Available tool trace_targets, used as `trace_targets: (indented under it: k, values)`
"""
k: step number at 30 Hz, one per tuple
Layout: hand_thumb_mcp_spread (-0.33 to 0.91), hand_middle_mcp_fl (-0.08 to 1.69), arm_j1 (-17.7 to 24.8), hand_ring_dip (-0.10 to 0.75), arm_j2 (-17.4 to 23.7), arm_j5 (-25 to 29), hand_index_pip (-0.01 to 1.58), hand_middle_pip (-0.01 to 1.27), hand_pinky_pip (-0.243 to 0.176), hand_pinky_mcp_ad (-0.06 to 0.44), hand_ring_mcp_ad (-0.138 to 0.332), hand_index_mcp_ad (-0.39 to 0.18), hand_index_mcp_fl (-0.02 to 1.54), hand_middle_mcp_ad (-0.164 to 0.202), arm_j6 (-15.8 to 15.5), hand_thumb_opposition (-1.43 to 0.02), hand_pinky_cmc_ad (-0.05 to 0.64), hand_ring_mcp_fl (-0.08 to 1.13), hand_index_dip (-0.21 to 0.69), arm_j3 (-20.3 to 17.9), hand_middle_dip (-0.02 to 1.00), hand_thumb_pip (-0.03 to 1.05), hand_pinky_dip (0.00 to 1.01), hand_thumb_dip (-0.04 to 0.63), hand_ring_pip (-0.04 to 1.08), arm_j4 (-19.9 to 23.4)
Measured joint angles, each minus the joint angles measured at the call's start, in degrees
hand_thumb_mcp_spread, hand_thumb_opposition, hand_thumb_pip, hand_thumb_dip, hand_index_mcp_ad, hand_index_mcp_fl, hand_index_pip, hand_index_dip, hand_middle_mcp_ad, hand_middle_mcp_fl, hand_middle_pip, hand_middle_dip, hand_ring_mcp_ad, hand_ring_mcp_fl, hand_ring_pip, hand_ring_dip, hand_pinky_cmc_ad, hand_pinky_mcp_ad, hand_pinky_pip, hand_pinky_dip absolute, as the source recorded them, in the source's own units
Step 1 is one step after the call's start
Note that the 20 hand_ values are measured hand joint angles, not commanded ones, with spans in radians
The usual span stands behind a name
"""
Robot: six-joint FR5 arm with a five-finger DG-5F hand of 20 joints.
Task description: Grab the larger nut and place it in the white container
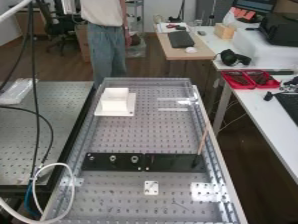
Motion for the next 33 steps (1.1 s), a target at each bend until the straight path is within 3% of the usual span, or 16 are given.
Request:
trace_targets:
  k: [6,9,10,14,18,24,33]
  values:
    - [0.0,0.02,0.11,0.016,-0.04,0.01,0.01,0.02,-0.01,0.037,0.054,0.007,0.02,0.058,0.01,-0.04,0.049,0.0,0.0,0.12,0.03,0.03,0.02,0.0,0.02,-0.06]
    - [0.16,0.02,0.17,0.023,-0.14,0.05,0.02,0.06,-0.01,0.08,0.058,0.007,0.02,0.058,-0.01,-0.29,0.08,0.0,-0.002,0.34,0.05,0.33,0.12,0.037,0.03,-0.24]
    - [0.2,0.02,0.2,0.024,-0.17,0.07,0.02,0.07,-0.01,0.117,0.065,0.0,0.02,0.058,-0.01,-0.36,0.11,0.0,-0.002,0.38,0.06,0.35,0.16,0.038,0.04,-0.27]
    - [0.19,0.01,0.23,0.059,-0.25,0.18,0.05,0.09,-0.044,0.232,0.105,-0.024,0.02,0.061,0.08,-0.59,0.243,0.0,-0.003,0.51,0.12,0.35,0.27,0.038,0.07,-0.37]
    - [0.19,0.02,0.18,0.075,-0.22,0.22,0.05,0.11,-0.061,0.278,0.138,-0.024,0.02,0.061,0.16,-0.67,0.312,0.0,-0.003,0.48,0.16,0.39,0.32,0.037,0.09,-0.27]
    - [0.19,0.02,0.11,0.075,-0.07,0.21,0.07,0.12,-0.075,0.314,0.155,-0.024,0.02,0.068,0.07,-0.69,0.368,0.0,-0.002,0.27,0.17,0.4,0.37,0.037,0.08,-0.02]
    - [0.19,0.02,0.06,0.082,0.09,0.34,0.07,0.13,-0.091,0.311,0.169,-0.021,0.02,0.072,0.07,-0.73,0.38,0.0,-0.002,-0.24,0.19,0.4,0.38,0.038,0.09,0.37]
